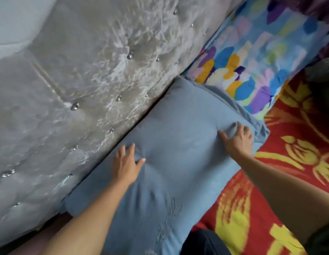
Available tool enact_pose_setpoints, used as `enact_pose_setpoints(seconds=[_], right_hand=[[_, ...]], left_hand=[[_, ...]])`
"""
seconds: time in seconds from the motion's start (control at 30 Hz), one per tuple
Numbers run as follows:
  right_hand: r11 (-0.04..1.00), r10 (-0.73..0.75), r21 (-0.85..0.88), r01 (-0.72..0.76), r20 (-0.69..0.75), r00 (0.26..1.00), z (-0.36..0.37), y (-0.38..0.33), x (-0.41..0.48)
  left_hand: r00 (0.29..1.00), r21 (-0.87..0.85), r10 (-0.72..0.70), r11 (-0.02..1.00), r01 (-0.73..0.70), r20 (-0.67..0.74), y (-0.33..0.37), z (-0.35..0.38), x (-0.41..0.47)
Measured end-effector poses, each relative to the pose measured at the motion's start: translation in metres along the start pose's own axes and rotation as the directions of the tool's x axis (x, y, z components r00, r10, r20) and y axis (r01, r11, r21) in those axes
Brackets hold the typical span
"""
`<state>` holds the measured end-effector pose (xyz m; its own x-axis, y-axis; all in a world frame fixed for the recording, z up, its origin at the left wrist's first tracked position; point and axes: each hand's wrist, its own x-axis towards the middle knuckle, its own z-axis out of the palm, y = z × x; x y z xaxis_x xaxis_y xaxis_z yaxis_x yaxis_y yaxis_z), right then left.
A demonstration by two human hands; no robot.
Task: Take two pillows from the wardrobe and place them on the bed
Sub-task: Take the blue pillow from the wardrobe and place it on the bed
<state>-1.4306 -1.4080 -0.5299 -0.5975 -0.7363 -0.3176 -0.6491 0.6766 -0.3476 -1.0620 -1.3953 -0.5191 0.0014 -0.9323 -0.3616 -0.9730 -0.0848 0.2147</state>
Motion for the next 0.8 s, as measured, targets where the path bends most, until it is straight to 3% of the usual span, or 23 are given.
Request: enact_pose_setpoints(seconds=[0.07, 0.13, 0.4, 0.53, 0.67, 0.8], right_hand=[[0.970, 0.205, 0.118, -0.213, 0.077, 0.976, 0.013, 0.013, 0.007], [0.938, 0.264, 0.196, -0.285, 0.127, 0.956, 0.031, 0.015, 0.011], [0.924, 0.219, 0.326, -0.198, -0.029, 0.975, 0.073, 0.010, 0.021], [0.969, 0.156, 0.185, -0.161, 0.044, 0.987, 0.076, 0.018, 0.029], [0.988, 0.156, -0.002, -0.158, 0.141, 0.978, 0.050, 0.022, 0.023], [0.995, 0.018, -0.102, -0.002, 0.158, 0.987, 0.023, 0.014, -0.020]], left_hand=[[0.994, -0.007, -0.103, 0.995, 0.103, 0.047, -0.011, 0.008, 0.022], [0.979, 0.007, -0.191, 0.981, 0.191, 0.068, -0.018, 0.017, 0.038], [0.956, 0.002, -0.081, 0.996, 0.085, -0.283, -0.017, 0.030, 0.080], [0.935, 0.076, -0.054, 0.993, 0.085, -0.349, -0.015, 0.046, 0.068], [0.960, 0.116, -0.096, 0.985, 0.130, -0.263, -0.002, 0.037, 0.039], [0.991, 0.225, 0.041, 0.974, -0.011, -0.129, 0.002, 0.007, -0.001]])
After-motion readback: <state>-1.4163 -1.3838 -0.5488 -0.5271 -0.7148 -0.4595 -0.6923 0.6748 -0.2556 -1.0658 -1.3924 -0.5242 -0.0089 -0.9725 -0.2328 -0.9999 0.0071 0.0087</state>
